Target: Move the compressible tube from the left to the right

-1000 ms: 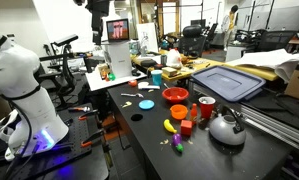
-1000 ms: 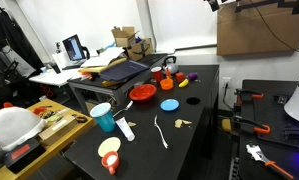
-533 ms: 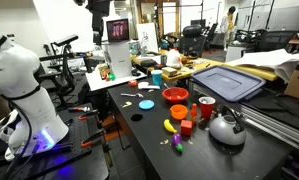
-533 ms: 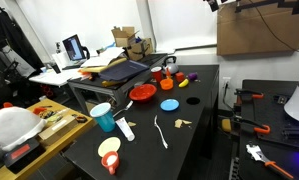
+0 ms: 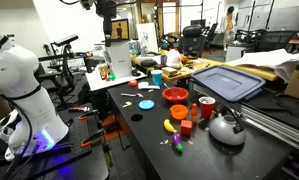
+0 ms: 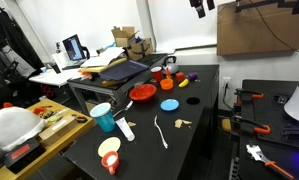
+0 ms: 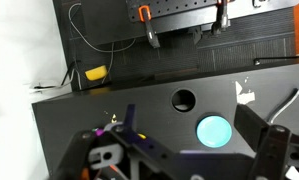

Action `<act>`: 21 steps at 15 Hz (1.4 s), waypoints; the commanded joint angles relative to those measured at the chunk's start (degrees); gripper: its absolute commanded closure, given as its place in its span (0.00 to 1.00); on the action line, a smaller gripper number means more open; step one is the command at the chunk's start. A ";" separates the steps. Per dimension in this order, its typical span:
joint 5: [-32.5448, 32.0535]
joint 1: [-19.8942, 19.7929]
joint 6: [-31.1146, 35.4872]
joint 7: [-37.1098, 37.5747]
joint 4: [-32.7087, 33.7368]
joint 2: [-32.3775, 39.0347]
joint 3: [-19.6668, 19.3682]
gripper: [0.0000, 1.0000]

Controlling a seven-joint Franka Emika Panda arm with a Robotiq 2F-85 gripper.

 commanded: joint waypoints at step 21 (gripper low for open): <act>9.09 8.73 20.47 -0.73 8.38 23.88 4.33 0.00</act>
